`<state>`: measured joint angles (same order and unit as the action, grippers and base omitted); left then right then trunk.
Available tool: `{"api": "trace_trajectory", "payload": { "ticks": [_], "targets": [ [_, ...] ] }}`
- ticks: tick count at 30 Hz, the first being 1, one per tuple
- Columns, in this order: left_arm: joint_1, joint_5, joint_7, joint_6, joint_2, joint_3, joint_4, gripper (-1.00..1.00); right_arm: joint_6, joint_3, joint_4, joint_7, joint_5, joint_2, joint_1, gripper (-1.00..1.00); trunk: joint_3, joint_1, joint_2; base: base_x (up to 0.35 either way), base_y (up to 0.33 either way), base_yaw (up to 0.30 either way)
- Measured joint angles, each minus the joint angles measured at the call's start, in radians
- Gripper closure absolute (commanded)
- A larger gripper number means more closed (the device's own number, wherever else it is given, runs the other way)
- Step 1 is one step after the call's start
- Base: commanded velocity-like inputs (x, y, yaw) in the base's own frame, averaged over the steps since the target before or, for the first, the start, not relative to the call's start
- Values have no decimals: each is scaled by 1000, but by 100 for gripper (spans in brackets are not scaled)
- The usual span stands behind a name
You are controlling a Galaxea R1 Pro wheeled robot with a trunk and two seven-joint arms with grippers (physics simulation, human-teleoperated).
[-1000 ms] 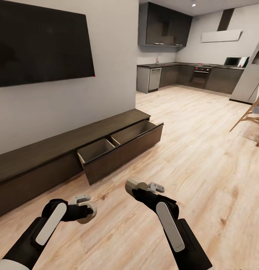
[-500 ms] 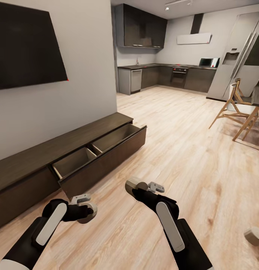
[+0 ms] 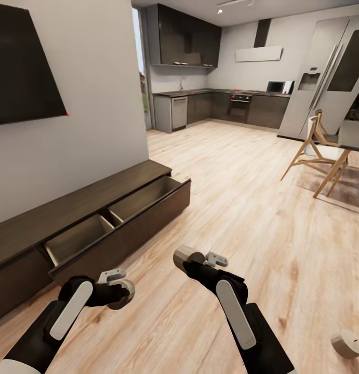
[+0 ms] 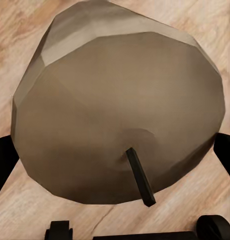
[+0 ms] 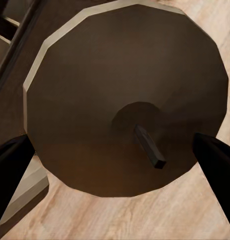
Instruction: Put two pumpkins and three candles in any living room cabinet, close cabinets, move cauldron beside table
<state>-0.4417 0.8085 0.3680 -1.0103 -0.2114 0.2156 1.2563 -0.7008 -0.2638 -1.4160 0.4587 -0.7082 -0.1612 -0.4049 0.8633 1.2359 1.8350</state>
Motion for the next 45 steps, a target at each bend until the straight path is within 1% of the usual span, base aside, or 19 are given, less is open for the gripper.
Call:
{"api": "trace_trajectory", "payload": {
  "ticks": [39, 45],
  "targets": [
    [0, 0, 0, 2, 1, -5, 0, 100, 0, 1, 0, 5, 1, 0, 0, 100, 0, 0, 0, 292, -148, 1],
    [0, 0, 0, 1, 1, -4, 0, 100, -1, -5, 0, 6, 0, 0, 0, 100, 0, 0, 0, 297, -145, 174]
  ]
}}
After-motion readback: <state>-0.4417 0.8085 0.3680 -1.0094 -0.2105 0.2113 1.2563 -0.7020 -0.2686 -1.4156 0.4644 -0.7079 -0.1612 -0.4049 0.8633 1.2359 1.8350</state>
